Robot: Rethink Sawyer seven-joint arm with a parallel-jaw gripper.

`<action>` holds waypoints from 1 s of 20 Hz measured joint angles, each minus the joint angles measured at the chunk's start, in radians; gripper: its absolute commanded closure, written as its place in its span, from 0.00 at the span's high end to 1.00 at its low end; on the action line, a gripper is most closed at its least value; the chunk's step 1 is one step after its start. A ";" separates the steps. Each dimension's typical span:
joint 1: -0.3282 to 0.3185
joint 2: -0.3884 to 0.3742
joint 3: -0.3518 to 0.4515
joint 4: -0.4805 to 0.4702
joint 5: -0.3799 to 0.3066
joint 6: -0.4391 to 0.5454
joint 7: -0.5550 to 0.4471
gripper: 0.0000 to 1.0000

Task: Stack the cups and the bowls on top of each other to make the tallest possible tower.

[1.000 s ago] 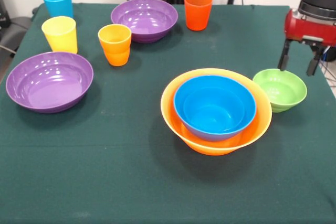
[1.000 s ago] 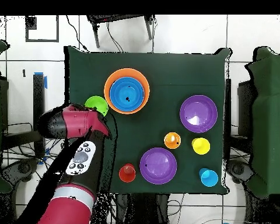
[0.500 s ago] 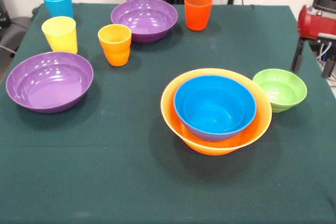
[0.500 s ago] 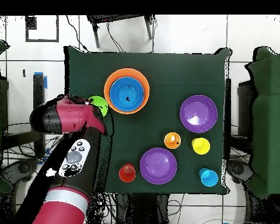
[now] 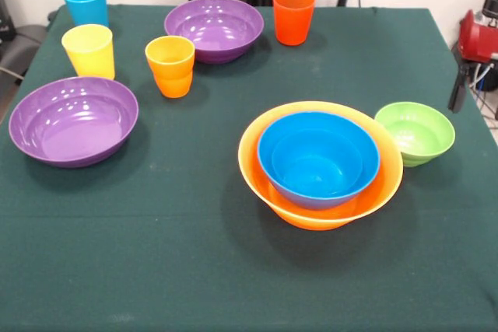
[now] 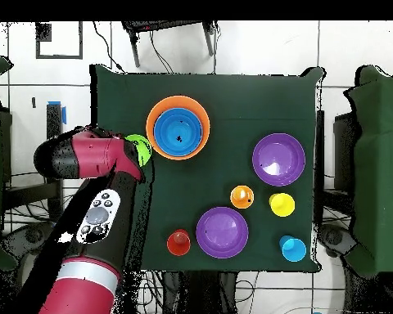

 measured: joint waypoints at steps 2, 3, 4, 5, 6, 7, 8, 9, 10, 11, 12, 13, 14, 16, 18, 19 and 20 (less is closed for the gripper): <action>-0.001 0.006 0.000 -0.005 0.004 0.000 0.000 1.00; -0.002 0.011 0.000 -0.005 0.004 0.000 0.000 1.00; -0.003 0.012 0.000 -0.005 0.004 0.000 0.000 1.00; -0.004 0.013 0.000 -0.005 0.004 0.000 0.000 1.00; -0.005 0.014 0.000 -0.005 0.004 0.000 0.000 1.00; -0.009 0.014 0.000 -0.005 0.004 0.000 0.000 1.00; -0.010 0.014 0.000 -0.004 0.004 0.000 0.000 1.00; -0.012 0.014 0.000 -0.004 0.004 0.000 0.000 1.00; -0.016 0.014 0.002 -0.003 0.004 -0.002 0.000 1.00; -0.020 0.014 0.003 -0.003 0.004 -0.004 0.000 1.00; -0.023 0.014 0.006 -0.001 0.004 -0.006 0.000 1.00; -0.030 0.013 0.011 0.002 0.004 -0.012 0.000 1.00; -0.036 0.012 0.016 0.006 0.004 -0.017 0.000 1.00; -0.055 0.007 0.032 0.022 0.004 -0.036 0.000 1.00; -0.063 0.004 0.040 0.031 0.004 -0.046 0.000 1.00; -0.085 -0.005 0.060 0.055 0.004 -0.068 0.000 1.00; -0.093 -0.008 0.067 0.063 0.004 -0.077 0.000 1.00</action>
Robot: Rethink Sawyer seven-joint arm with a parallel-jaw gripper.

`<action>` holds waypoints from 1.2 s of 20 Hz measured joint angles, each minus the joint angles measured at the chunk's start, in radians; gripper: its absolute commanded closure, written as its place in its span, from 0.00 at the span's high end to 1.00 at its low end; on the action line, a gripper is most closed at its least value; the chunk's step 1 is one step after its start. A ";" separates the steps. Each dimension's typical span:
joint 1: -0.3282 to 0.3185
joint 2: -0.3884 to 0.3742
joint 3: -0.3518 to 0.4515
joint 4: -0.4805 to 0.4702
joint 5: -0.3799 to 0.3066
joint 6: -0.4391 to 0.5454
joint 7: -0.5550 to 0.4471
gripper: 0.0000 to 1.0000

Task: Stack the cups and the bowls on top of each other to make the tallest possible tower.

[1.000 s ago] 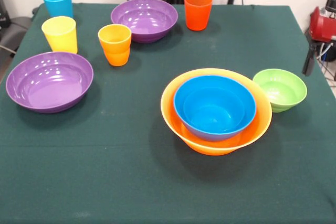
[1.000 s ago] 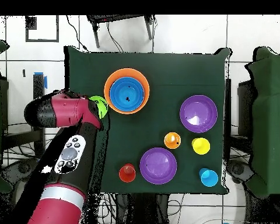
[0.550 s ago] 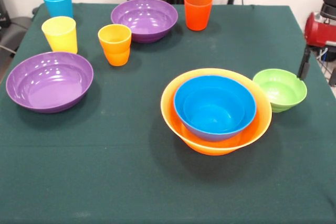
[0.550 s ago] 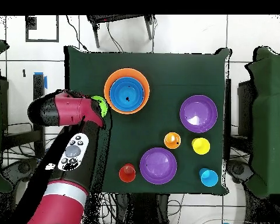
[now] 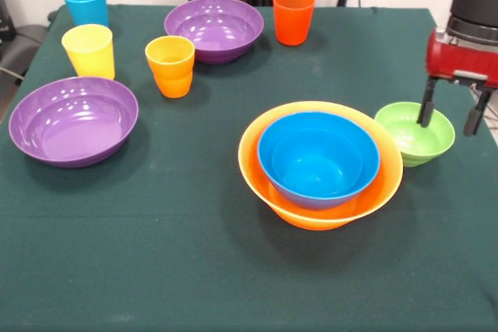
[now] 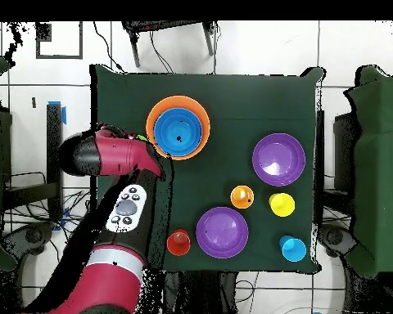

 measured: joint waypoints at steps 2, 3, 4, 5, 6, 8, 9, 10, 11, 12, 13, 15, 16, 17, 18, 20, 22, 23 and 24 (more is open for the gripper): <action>-0.018 -0.006 0.015 0.017 0.000 -0.020 0.000 1.00; -0.027 -0.006 0.023 0.024 0.000 -0.030 0.000 1.00; -0.031 -0.006 0.025 0.027 0.000 -0.033 0.000 1.00; -0.034 -0.006 0.028 0.029 0.000 -0.037 0.000 1.00; -0.040 -0.006 0.033 0.033 0.000 -0.043 0.000 1.00; -0.051 -0.005 0.042 0.038 0.000 -0.053 0.000 1.00; -0.056 -0.004 0.046 0.040 0.000 -0.057 0.000 1.00; -0.062 -0.002 0.052 0.041 0.000 -0.058 0.000 1.00; -0.063 -0.002 0.052 0.041 0.000 -0.058 0.000 1.00; -0.065 -0.002 0.053 0.042 0.000 -0.058 0.000 1.00; -0.066 -0.001 0.055 0.042 0.000 -0.058 0.000 1.00; -0.068 0.000 0.056 0.042 0.000 -0.058 0.000 1.00; -0.068 0.000 0.056 0.042 0.000 -0.058 0.000 1.00; -0.067 0.000 0.056 0.041 0.000 -0.058 0.000 1.00; -0.066 0.001 0.056 0.042 0.000 -0.058 0.000 1.00; -0.064 0.001 0.055 0.041 0.000 -0.058 0.000 1.00; -0.053 0.005 0.048 0.041 0.000 -0.058 0.000 1.00; -0.048 0.006 0.045 0.041 0.000 -0.058 0.000 1.00; -0.042 0.008 0.041 0.041 0.000 -0.058 0.000 1.00</action>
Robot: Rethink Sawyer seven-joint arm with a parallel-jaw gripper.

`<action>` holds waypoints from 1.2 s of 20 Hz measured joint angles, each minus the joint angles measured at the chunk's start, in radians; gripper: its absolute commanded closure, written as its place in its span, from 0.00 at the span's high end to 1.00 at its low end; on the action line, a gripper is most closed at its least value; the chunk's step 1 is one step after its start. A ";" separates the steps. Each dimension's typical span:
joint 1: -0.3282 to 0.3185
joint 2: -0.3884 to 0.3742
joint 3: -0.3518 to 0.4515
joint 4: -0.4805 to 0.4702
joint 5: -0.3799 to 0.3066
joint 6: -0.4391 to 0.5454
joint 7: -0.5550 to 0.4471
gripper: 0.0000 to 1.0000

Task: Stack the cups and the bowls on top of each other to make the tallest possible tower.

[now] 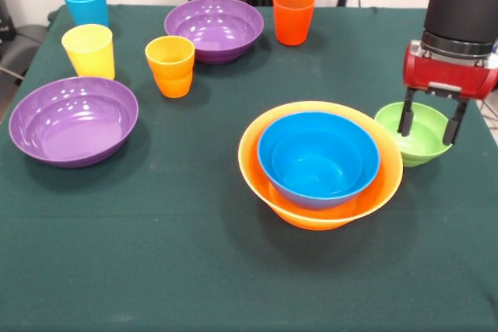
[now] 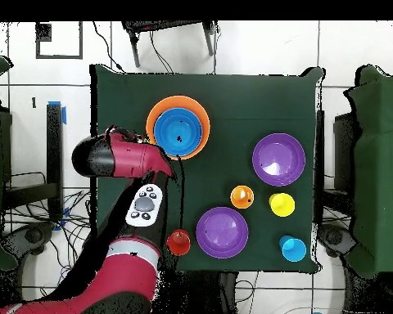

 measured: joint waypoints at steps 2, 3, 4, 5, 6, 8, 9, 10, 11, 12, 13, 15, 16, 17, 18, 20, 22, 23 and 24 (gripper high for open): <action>0.013 0.004 -0.009 0.000 0.000 0.000 0.000 1.00; 0.026 0.007 -0.016 0.000 0.000 0.000 0.000 1.00; 0.030 0.008 -0.018 0.000 0.000 0.000 0.000 1.00; 0.034 0.009 -0.019 0.000 0.000 0.000 0.000 1.00; 0.041 0.010 -0.020 0.000 0.000 0.000 0.000 1.00; 0.053 0.011 -0.020 0.000 0.000 0.000 0.000 1.00; 0.057 0.011 -0.020 0.000 0.000 0.000 0.000 1.00; 0.062 0.011 -0.020 0.000 0.000 0.000 0.000 1.00; 0.066 0.011 -0.021 0.000 0.000 0.000 0.000 1.00; 0.068 0.011 -0.021 0.000 0.000 0.000 0.000 1.00; 0.070 0.011 -0.021 0.000 0.000 0.000 0.000 1.00; 0.073 0.012 -0.021 0.000 0.000 0.000 0.000 1.00; 0.075 0.013 -0.021 0.000 0.000 0.000 0.000 1.00; 0.075 0.013 -0.021 0.000 0.000 0.000 0.000 1.00; 0.074 0.014 -0.022 0.000 0.000 0.000 0.000 1.00; 0.074 0.015 -0.022 0.000 0.000 0.000 0.000 1.00; 0.072 0.015 -0.022 0.000 0.000 0.000 0.000 1.00; 0.070 0.015 -0.022 0.000 0.000 0.000 0.000 1.00; 0.068 0.015 -0.021 0.000 0.000 0.000 0.000 1.00</action>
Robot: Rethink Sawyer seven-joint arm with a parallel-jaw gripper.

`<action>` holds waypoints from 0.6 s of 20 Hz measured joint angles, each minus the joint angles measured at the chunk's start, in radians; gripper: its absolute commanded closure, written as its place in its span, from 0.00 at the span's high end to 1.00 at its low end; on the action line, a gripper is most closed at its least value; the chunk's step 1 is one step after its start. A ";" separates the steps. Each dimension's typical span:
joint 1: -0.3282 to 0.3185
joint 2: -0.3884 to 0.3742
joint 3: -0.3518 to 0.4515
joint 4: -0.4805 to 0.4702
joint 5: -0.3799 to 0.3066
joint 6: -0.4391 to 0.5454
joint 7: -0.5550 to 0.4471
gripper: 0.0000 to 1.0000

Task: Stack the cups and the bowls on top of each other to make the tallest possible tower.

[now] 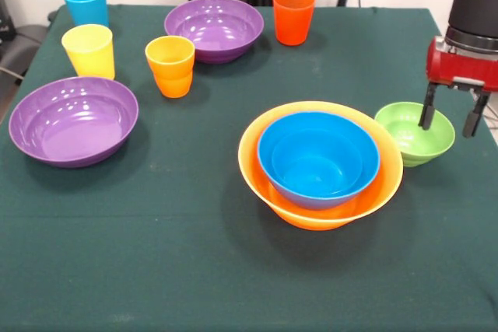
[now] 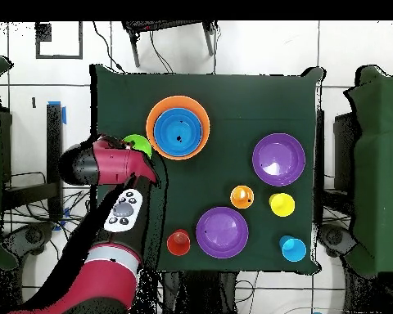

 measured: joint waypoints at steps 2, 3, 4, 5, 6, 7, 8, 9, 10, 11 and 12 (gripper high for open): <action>-0.006 0.000 0.001 0.000 0.000 0.000 0.000 1.00; -0.009 0.000 0.001 0.000 0.000 0.000 0.000 1.00; -0.017 0.000 0.003 0.000 0.000 0.000 0.000 1.00; -0.020 0.000 0.003 0.000 0.000 0.000 0.000 1.00; -0.023 0.000 0.004 0.000 0.000 0.000 0.000 1.00; -0.028 0.001 0.004 0.000 0.000 0.000 0.000 1.00; -0.031 0.001 0.004 0.000 0.000 0.000 0.000 1.00; -0.035 0.002 0.004 0.000 0.000 0.000 0.000 1.00; -0.036 0.002 0.004 0.000 0.000 0.000 0.000 1.00; -0.038 0.003 0.004 0.000 0.000 0.000 0.000 1.00; -0.037 0.008 0.000 -0.001 0.000 0.000 0.000 1.00</action>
